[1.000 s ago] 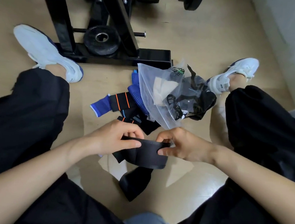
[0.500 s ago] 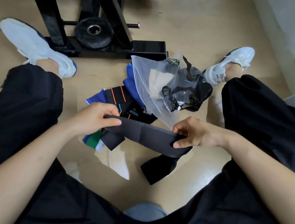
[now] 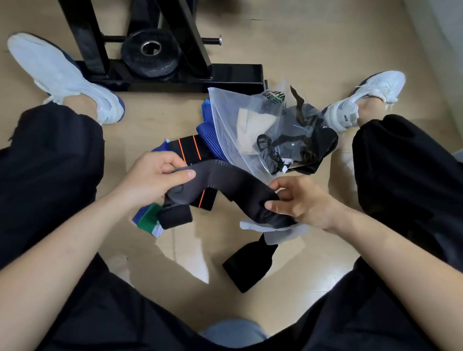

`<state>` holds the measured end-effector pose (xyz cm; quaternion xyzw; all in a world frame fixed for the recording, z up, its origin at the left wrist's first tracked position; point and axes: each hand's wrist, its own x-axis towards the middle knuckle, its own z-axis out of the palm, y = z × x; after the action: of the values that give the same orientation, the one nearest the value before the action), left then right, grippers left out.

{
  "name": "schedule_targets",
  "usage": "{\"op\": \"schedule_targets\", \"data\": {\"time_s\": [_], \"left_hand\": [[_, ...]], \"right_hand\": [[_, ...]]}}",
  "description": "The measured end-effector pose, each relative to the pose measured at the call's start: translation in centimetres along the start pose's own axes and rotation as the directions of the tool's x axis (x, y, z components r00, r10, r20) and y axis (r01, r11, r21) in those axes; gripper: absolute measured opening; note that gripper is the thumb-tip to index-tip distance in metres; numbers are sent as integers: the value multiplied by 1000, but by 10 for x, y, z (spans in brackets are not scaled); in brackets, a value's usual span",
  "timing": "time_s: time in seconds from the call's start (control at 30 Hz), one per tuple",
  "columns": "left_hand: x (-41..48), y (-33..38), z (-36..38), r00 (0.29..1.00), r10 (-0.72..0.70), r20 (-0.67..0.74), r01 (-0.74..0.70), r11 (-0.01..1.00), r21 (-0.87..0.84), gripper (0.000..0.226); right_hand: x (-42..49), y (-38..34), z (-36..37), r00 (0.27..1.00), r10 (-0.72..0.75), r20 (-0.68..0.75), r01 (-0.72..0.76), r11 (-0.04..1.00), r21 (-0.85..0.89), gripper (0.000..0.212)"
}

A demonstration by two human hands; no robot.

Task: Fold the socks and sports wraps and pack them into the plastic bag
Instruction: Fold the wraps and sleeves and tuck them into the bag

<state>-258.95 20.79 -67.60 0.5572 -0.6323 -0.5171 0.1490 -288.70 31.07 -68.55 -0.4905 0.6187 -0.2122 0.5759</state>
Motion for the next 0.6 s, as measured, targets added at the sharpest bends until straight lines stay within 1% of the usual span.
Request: {"op": "schedule_targets", "data": {"time_s": [0.17, 0.27, 0.33, 0.37, 0.47, 0.53, 0.57, 0.6], "left_hand": [[-13, 15, 29, 998, -36, 51, 42, 991, -126, 9], [-19, 23, 41, 995, -20, 102, 40, 980, -197, 8], [-24, 28, 45, 987, 15, 158, 19, 977, -213, 7], [-26, 31, 46, 980, 39, 196, 6, 975, -224, 11], [-30, 35, 46, 946, 91, 310, -5, 964, -267, 24], [-29, 32, 43, 921, 140, 363, -56, 971, -232, 24], [-29, 30, 42, 904, 163, 395, -86, 975, -207, 24], [-30, 29, 42, 891, 178, 418, -106, 976, -189, 25]], "right_hand": [[3, -11, 31, 999, -30, -11, 32, 978, 207, 13], [3, -21, 47, 999, -32, -2, 31, 942, 333, 16], [2, -28, 53, 1000, -22, 12, 16, 933, 360, 16], [1, -31, 55, 1000, -16, 23, 6, 929, 371, 16], [-1, -35, 54, 999, 27, 19, -32, 922, 385, 26], [-2, -36, 50, 998, 69, 12, -68, 918, 391, 33], [-2, -36, 48, 996, 89, 12, -86, 912, 401, 31], [-2, -35, 45, 995, 102, 13, -98, 904, 417, 24]]}}
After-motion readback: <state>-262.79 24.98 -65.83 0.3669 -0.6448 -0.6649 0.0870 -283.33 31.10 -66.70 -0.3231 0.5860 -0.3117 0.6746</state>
